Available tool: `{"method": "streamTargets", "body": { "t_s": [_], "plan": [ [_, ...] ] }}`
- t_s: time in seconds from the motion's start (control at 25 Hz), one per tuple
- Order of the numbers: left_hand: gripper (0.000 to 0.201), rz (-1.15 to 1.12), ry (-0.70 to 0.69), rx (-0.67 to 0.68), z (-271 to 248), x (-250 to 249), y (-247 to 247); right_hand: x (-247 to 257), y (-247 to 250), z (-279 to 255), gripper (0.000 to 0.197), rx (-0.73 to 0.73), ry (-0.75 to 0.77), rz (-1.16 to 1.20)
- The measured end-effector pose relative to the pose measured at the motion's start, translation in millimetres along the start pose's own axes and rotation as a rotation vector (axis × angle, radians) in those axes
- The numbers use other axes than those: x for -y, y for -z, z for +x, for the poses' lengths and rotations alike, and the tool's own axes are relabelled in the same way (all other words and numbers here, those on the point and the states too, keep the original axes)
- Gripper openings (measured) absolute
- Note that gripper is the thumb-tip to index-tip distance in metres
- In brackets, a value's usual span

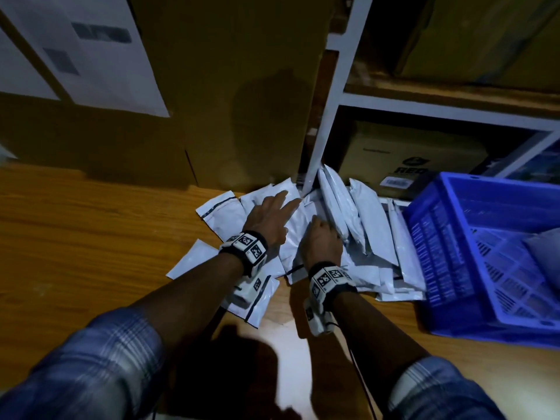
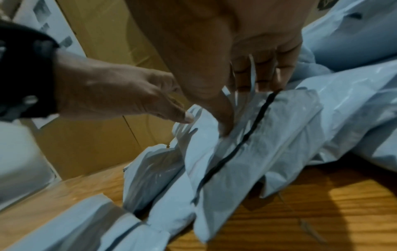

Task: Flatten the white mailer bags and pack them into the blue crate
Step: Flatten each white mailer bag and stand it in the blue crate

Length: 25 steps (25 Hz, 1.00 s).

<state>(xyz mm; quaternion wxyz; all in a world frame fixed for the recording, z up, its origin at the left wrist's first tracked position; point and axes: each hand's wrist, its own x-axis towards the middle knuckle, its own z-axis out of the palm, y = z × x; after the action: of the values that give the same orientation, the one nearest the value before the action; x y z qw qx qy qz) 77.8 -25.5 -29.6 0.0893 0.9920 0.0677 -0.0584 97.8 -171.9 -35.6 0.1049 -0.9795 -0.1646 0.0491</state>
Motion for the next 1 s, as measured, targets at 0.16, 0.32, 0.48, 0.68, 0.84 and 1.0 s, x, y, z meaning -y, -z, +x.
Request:
{"method": "streamTargets", "body": {
  "t_s": [0.16, 0.32, 0.48, 0.68, 0.84, 1.0],
  "plan": [
    [0.099, 0.102, -0.056, 0.001, -3.5, -9.9, 14.3, -8.5, 16.8, -12.6, 0.02, 0.036, 0.057, 0.023],
    [0.101, 0.199, -0.178, -0.184, -19.7, -27.6, 29.5, -28.6, 37.7, -41.5, 0.01, 0.089, 0.133, 0.169],
    [0.034, 0.274, -0.486, -0.326, -52.2, -52.5, 33.1, -63.2, 67.3, -88.3, 0.017, 0.08, 0.206, 0.162],
    [0.037, 0.114, -0.452, -0.117, -120.2, -112.4, -0.2, -125.3, 71.3, -145.5, 0.044, 0.261, 0.281, 0.0],
    [0.047, 0.06, -0.291, -0.017, -174.5, -152.9, -38.8, -168.3, 51.1, -178.1, 0.07, 0.432, 0.327, -0.092],
    [0.062, -0.002, -0.094, 0.003, -223.0, -177.5, -84.3, -190.8, 8.8, -221.5, 0.065, 0.504, 0.295, 0.036]
  ]
}}
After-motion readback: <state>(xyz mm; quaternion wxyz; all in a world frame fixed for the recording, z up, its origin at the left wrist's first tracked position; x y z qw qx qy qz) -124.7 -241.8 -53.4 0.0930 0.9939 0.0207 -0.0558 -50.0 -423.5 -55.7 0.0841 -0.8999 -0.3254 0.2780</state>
